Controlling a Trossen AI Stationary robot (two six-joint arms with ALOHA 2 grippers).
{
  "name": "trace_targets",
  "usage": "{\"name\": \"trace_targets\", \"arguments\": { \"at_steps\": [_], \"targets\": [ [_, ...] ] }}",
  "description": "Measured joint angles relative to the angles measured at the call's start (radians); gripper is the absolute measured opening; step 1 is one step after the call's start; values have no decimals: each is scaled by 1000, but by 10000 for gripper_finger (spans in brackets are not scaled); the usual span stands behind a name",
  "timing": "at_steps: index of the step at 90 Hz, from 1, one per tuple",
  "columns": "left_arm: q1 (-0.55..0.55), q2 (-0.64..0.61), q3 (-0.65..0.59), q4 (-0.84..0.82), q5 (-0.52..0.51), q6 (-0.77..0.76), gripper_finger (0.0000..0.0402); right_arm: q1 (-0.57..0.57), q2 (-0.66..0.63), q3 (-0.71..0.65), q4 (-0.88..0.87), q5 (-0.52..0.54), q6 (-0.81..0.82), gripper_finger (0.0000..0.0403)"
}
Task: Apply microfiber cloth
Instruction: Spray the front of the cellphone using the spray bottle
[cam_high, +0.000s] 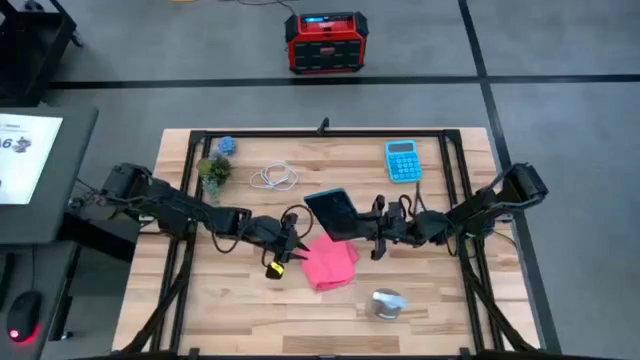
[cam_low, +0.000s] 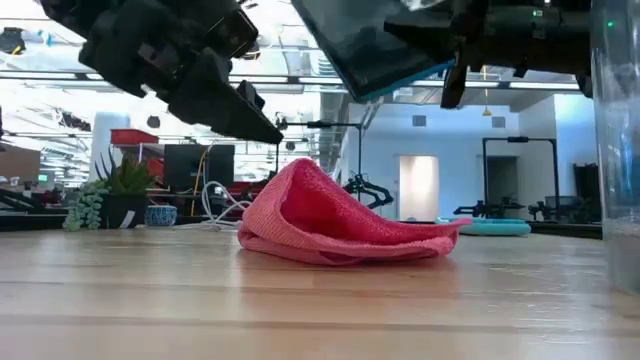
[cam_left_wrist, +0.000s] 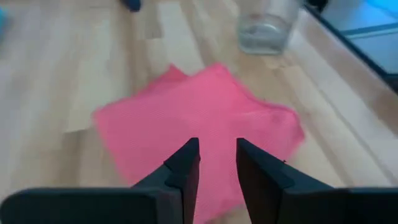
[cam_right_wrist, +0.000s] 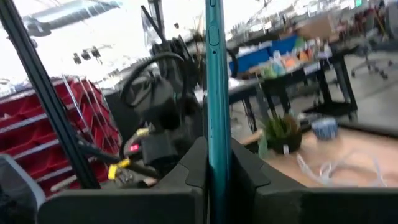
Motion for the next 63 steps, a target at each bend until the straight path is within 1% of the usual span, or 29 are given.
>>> {"name": "trace_targets", "arguments": {
  "at_steps": [17, 24, 30, 37, 42, 50, 54, 63],
  "targets": [
    [4, 202, 0, 131, -6, -4, 86, 15, 0, 0, -47, -28, 53, 16],
    [14, 272, 0, 168, -76, -12, 86, 30, 0, 0, -64, -47, 52, 16],
    [34, 307, 2, 223, -145, -9, 86, 50, 0, 0, -68, -49, 36, 16],
    [68, 318, 2, 258, -176, 19, 86, 65, 0, 0, -66, -33, 17, 16],
    [84, 289, 5, 229, -180, 18, 86, 75, 0, 0, -62, 0, 14, 16],
    [100, 177, 21, 141, -145, 10, 86, 77, 0, 0, -57, 18, 15, 16],
    [101, 107, 24, 72, -125, 26, 86, 77, 0, 0, -58, 17, 15, 16],
    [93, -23, 22, -104, -121, 54, 86, 76, 1, -1, -60, 19, 13, 16]
  ]
}}
